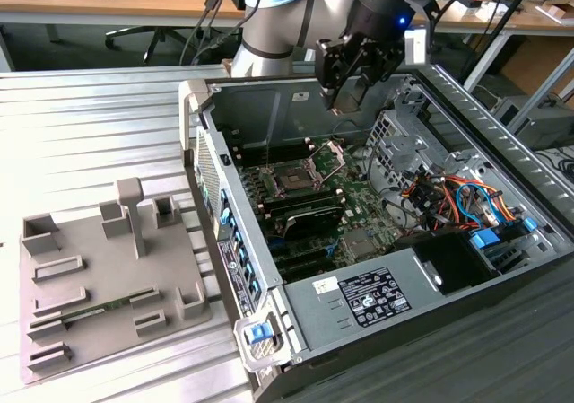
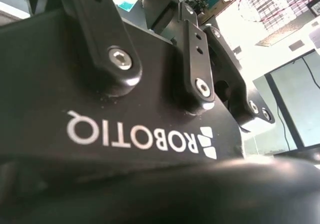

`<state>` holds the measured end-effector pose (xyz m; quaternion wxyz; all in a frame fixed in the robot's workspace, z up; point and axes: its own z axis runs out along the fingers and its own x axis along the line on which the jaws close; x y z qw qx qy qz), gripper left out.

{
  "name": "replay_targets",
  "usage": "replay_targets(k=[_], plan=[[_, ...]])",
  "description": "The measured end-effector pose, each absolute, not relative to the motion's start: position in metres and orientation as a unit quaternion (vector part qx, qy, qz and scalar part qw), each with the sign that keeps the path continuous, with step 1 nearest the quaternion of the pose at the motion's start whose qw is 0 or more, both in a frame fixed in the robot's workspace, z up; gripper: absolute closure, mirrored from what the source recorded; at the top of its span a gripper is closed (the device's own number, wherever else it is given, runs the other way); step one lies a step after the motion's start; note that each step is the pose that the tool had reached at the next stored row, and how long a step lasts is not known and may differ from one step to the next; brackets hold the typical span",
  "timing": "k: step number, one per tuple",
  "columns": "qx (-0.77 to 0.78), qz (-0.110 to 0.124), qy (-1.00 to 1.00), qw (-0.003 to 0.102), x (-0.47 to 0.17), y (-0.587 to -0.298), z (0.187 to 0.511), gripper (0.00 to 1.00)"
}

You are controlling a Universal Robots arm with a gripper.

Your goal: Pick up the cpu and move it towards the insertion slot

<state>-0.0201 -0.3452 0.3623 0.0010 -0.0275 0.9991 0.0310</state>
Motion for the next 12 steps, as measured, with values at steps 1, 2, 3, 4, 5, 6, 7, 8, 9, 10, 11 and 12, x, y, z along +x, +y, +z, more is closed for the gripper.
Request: replay_targets(k=[1,2,3,4,5,6,7,8,9,10,11,12], plan=[[-0.024,0.031,0.999,0.001,-0.0201,-0.345,0.3619,0.45],[-0.02,0.031,0.999,0.001,-0.0201,-0.3449,0.3615,0.45],[-0.016,0.031,0.999,0.001,-0.0202,-0.3447,0.3612,0.45],[-0.012,0.031,0.999,0.001,-0.0203,-0.3444,0.3609,0.45],[-0.011,0.031,0.999,0.002,-0.0203,-0.3443,0.3607,0.45],[-0.009,0.032,0.999,0.002,-0.0203,-0.3443,0.3604,0.45],[-0.009,0.034,0.999,0.002,-0.0204,-0.3443,0.3603,0.45],[-0.006,0.038,0.999,0.002,-0.0204,-0.3443,0.3598,0.45],[-0.004,0.04,0.999,0.002,-0.0203,-0.3443,0.3596,0.45],[-0.003,0.042,0.999,0.002,-0.0203,-0.3443,0.3594,0.45],[-0.001,0.044,0.999,0.002,-0.0204,-0.3443,0.3592,0.45],[-0.001,0.045,0.999,0.002,-0.0204,-0.3442,0.359,0.45]])
